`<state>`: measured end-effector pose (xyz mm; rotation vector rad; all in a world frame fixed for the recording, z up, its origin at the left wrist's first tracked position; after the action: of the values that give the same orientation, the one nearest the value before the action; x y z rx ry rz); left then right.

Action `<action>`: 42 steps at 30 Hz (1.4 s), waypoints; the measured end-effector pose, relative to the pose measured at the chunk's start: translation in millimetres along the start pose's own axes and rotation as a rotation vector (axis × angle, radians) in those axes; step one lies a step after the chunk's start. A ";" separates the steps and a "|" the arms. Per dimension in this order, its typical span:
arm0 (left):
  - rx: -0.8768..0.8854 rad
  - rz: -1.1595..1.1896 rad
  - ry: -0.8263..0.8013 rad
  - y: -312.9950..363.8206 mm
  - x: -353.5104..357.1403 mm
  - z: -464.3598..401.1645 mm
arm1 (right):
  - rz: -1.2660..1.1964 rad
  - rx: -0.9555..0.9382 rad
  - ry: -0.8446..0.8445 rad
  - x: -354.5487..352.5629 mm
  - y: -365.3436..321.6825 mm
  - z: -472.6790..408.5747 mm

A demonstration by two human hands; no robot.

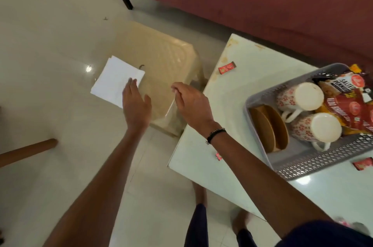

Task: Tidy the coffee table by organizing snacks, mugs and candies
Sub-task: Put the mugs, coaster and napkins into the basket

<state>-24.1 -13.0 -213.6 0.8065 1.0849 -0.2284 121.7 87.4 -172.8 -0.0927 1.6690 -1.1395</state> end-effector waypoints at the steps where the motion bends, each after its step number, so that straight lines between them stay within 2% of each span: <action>1: -0.021 -0.037 -0.034 -9.2 -0.5 -7.0 | -0.038 0.009 -0.029 9.5 -1.8 -8.2; 6: -0.093 -0.190 -0.187 -29.6 10.7 -23.2 | -0.128 0.052 -0.119 47.5 -4.8 -32.0; 11: -0.064 -0.405 -0.128 -27.2 5.4 -30.1 | -0.188 0.118 -0.238 74.0 -0.4 -36.5; 15: -0.027 -0.639 -0.168 -29.6 3.9 -40.3 | -0.281 0.180 -0.284 82.2 7.7 -32.8; 17: -0.036 -0.636 -0.177 -31.5 -0.9 -44.9 | -0.349 0.213 -0.291 82.2 12.1 -31.0; 21: -0.077 -0.448 -0.088 -13.5 -11.3 -38.5 | -0.603 0.374 -0.308 82.7 25.8 -26.6; 26: 0.119 -0.214 -0.121 62.0 22.5 14.4 | -0.959 0.561 -0.362 74.5 38.7 -12.1; 28: 0.167 -0.148 -0.156 87.8 40.6 34.5 | -0.982 0.613 -0.347 63.5 49.8 -0.3; 32: 0.233 0.042 -0.287 124.0 71.6 63.8 | -0.877 0.713 -0.124 23.0 97.3 35.3; 34: 0.271 0.206 -0.310 139.4 74.4 79.8 | -0.889 0.739 -0.067 -0.4 117.7 57.5; 36: 0.203 0.428 -0.271 142.2 70.6 89.3 | -0.974 0.712 -0.062 -25.2 128.1 79.1; 38: 0.059 0.603 -0.229 137.2 67.8 91.8 | -1.019 0.688 -0.065 -50.2 136.7 98.6; 40: -0.188 0.829 -0.355 131.0 83.4 93.9 | -1.032 0.646 -0.094 -76.9 136.6 114.9; 42: -0.307 1.048 -0.528 136.9 104.3 101.7 | -1.054 0.601 -0.184 -98.3 130.2 127.4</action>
<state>169.8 35.4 -215.7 0.8687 0.1083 0.5747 322.4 133.2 -193.4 -0.7257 1.0041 -2.2824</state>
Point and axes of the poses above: each hand's wrist, its own z-axis away from the middle knuckle, its own x-axis out of the palm, y = z × x, the point moved 8 cm from there along -z, towards the middle knuckle, and after that the axes turned 12 degrees about -y, right-handed, at the moved point
